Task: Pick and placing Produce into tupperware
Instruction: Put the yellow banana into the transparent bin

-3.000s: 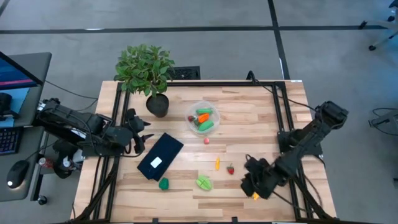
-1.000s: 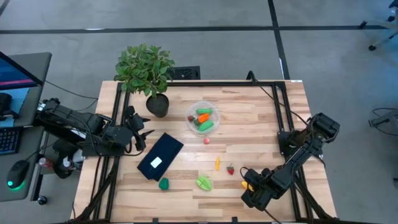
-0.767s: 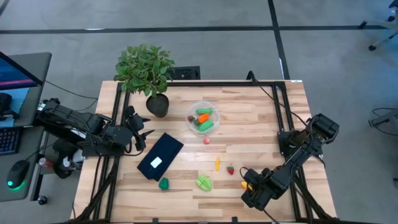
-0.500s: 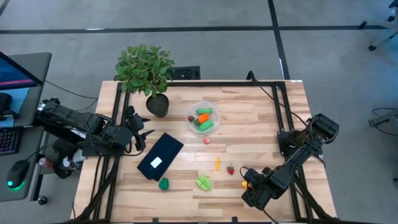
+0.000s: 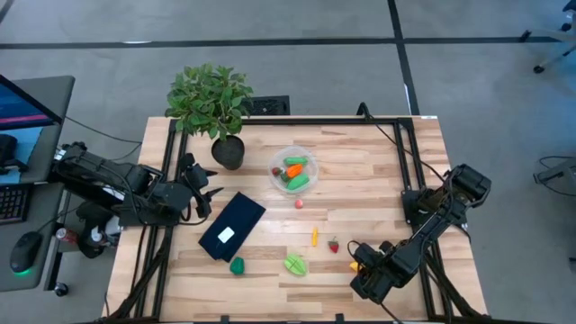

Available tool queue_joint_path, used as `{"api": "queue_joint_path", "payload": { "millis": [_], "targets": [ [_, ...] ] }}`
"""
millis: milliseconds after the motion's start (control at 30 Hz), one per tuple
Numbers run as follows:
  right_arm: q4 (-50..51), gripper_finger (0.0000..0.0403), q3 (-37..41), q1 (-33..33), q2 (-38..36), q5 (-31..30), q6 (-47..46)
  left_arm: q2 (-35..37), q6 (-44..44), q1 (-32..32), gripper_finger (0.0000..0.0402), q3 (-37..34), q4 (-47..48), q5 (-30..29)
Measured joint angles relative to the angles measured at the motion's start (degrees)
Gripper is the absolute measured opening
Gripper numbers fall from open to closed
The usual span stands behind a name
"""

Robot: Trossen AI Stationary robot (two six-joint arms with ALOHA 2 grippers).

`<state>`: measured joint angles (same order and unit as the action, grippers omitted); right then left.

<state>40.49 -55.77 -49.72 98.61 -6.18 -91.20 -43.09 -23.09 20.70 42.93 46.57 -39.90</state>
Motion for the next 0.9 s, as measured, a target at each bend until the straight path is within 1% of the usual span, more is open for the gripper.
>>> {"api": "queue_joint_path", "payload": {
  "millis": [133,333,433,733,900],
  "targets": [
    [-0.1,0.0155,0.0,0.0,0.0,-0.4,-0.2,0.0,0.0,0.0,0.0229,0.0,0.0,0.0],
    [-0.5,0.0145,0.0,0.8,-0.1,-1.5,-0.3,0.0,0.0,0.0,0.0229,0.0,-0.2,0.0],
    [-0.5,0.0144,0.0,1.5,-0.7,-3.3,-0.3,0.0,0.0,0.0,0.0229,0.0,-0.2,0.0],
    [1.8,0.0147,0.0,3.5,-5.7,-11.8,0.0,0.0,0.1,0.0,0.0229,0.0,-1.2,0.0],
    [4.0,0.0144,0.0,5.1,-10.0,-18.4,1.2,0.0,0.3,0.0,0.0229,0.0,-1.5,0.0]
  ]
}}
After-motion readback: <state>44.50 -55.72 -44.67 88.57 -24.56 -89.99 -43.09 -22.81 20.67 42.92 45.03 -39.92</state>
